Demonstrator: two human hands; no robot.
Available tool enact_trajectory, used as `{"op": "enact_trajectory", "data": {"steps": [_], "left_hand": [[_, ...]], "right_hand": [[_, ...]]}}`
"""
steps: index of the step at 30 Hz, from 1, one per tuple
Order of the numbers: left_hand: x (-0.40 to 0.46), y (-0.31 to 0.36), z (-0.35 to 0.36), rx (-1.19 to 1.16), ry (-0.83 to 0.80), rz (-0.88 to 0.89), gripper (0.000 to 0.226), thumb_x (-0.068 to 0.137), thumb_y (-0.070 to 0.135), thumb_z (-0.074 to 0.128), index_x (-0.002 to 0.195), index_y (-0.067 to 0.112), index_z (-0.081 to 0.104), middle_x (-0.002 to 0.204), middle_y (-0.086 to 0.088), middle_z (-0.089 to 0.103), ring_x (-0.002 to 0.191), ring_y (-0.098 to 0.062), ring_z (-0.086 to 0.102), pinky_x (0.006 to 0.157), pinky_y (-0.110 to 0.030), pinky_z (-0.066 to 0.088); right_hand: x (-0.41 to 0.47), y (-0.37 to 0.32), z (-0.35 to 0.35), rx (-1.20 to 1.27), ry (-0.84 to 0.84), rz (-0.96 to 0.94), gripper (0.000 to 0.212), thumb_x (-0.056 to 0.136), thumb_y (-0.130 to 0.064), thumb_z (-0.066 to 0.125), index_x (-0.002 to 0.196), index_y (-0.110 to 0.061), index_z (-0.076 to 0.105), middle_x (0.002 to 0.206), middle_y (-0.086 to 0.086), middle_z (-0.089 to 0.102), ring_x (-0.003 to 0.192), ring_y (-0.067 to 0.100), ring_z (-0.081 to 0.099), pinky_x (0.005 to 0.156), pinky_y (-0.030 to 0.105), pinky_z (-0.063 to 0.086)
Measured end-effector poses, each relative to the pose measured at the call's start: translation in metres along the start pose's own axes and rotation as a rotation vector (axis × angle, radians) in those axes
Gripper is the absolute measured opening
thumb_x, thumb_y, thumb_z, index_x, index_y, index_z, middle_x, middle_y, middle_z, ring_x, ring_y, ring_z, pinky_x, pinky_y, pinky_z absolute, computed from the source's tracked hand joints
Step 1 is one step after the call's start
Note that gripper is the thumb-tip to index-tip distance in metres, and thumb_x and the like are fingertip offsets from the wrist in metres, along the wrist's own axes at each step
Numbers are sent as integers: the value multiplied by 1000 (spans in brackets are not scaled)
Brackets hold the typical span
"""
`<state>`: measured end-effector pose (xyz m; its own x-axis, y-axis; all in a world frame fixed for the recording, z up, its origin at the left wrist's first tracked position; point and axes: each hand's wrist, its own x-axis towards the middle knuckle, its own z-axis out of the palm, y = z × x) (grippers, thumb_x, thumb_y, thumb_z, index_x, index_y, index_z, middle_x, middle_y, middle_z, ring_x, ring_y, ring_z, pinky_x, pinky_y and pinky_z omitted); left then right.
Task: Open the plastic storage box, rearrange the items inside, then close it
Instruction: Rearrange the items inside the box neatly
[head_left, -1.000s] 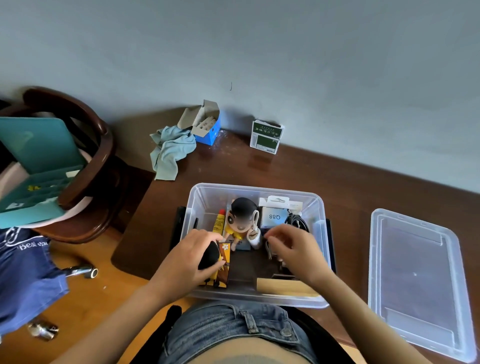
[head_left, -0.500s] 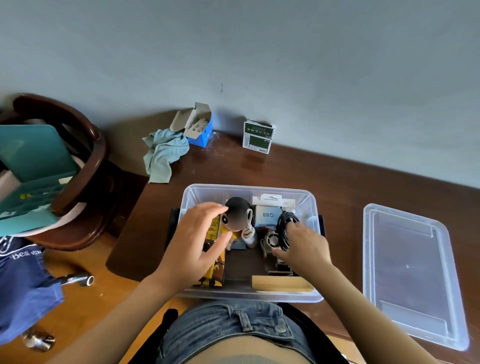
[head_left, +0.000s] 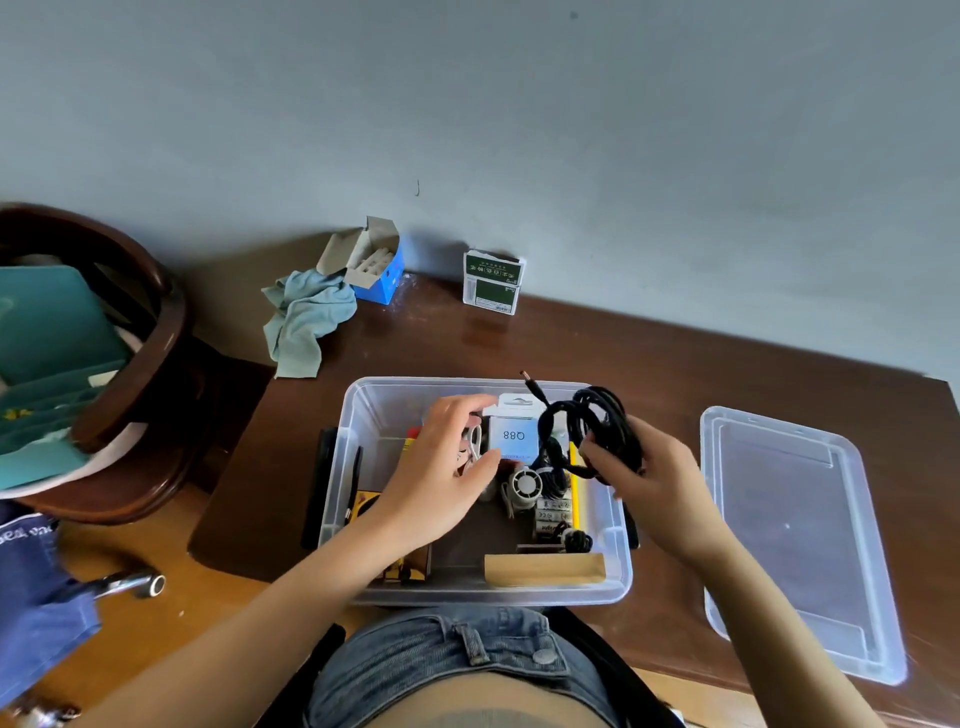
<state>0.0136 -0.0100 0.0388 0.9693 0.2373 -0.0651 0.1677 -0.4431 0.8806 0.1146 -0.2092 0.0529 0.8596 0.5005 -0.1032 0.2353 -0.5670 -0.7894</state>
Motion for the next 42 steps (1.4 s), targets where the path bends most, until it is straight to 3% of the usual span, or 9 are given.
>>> {"op": "enact_trajectory", "data": {"steps": [3,7,15,20,23,29,33,38,42], "left_hand": [[5,5,-1,-307,-167,-175,61,88,28,66,138,34,32,139,13,38,119,3,47,87,-7,44],[11,6,-2,-846,-340,-386,66,76,25,71,135,29,41,123,-5,63,110,-25,63,88,-38,55],[7,-2,0,-796,-193,-406,17,95,6,51,109,8,60,106,-9,65,97,-24,68,69,-41,59],[-1,-1,-21,-197,-117,-186,17,100,22,44,111,13,52,105,-11,63,90,-13,66,66,-24,56],[-7,-2,-30,219,-169,-123,16,100,31,42,112,22,46,89,-9,65,75,-18,65,67,-37,53],[-14,-7,-21,422,-300,-300,20,98,32,43,113,18,44,65,7,50,43,-5,44,40,-14,28],[-18,-6,-11,582,-334,-383,46,97,37,41,135,13,32,64,5,53,48,-8,45,42,-24,30],[-22,-2,17,910,-329,-283,37,95,30,42,119,2,41,92,-7,64,80,-24,64,48,-26,31],[-14,-8,30,980,-451,-301,47,97,25,40,131,-7,34,110,-18,63,93,-31,64,62,-31,42]], "right_hand": [[-3,-13,-11,451,-176,15,4,90,-16,61,89,-16,66,86,3,70,72,10,61,55,23,49],[-2,-19,-5,683,-362,50,18,86,-19,57,101,-11,62,99,5,71,84,15,67,64,22,52],[3,-18,13,654,-476,102,35,89,-24,52,120,-8,56,108,17,64,98,24,64,82,35,56],[14,0,1,169,-312,104,19,96,-19,52,107,-12,65,101,0,69,90,15,66,85,32,54],[15,10,3,-186,-422,41,17,94,-27,54,105,-24,67,94,-20,65,85,1,62,78,18,48],[12,13,18,-301,-577,57,17,93,-34,54,106,-29,64,99,-15,66,87,0,61,81,24,51],[14,12,22,-325,-617,57,21,93,-39,52,108,-27,63,105,-12,66,91,4,62,84,29,52],[13,14,23,-340,-600,84,22,93,-37,50,103,-24,65,99,-11,67,87,6,62,79,27,52],[16,21,21,-525,-379,151,28,93,-21,43,93,-10,69,90,4,72,81,21,66,74,33,54]]}}
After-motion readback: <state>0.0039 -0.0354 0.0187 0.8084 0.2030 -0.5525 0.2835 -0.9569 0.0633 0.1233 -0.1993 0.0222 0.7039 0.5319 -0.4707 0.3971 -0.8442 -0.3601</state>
